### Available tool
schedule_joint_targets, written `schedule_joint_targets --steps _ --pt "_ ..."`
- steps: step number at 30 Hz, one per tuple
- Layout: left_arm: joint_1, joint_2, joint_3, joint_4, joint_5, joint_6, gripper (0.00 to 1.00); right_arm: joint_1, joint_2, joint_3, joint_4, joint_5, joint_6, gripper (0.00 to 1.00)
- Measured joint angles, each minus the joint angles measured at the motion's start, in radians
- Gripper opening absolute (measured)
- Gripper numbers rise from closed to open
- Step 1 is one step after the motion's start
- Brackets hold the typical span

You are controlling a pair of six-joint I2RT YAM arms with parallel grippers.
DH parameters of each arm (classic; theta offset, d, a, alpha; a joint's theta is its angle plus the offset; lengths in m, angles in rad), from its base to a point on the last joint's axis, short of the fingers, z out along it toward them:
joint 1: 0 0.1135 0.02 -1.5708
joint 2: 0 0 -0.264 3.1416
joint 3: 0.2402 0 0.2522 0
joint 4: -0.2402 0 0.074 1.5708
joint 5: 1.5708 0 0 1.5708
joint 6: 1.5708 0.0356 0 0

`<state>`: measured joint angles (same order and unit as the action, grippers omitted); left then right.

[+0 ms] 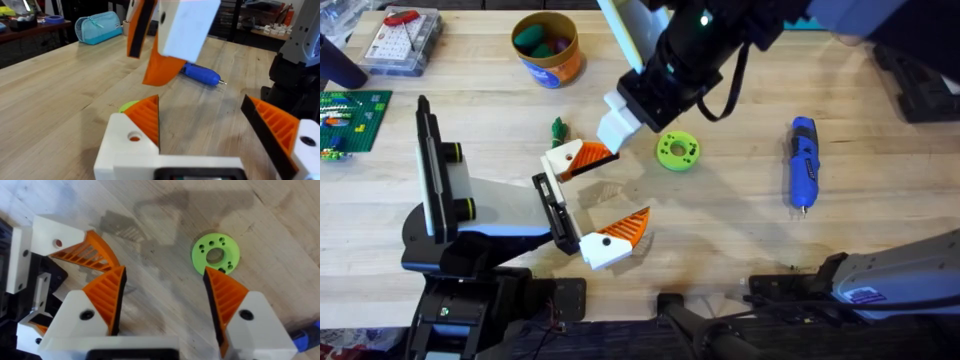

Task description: Pick up the gripper from the table and insert it into the empty holder that is missing its gripper. Then pick up a screw, insert it into the mounting hole, and use the screwdriver to tighten it. Finally, clean up the table by picking up the vegetable and placing it into the bucket.

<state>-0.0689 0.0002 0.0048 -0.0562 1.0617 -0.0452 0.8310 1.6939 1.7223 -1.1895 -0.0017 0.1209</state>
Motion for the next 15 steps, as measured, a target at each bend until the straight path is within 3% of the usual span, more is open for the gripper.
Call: schedule_joint_targets --steps 15 --pt "0.000 0.000 0.000 -0.012 -0.004 0.000 0.995 -0.053 -0.016 -0.024 -0.055 0.000 0.002 0.871"
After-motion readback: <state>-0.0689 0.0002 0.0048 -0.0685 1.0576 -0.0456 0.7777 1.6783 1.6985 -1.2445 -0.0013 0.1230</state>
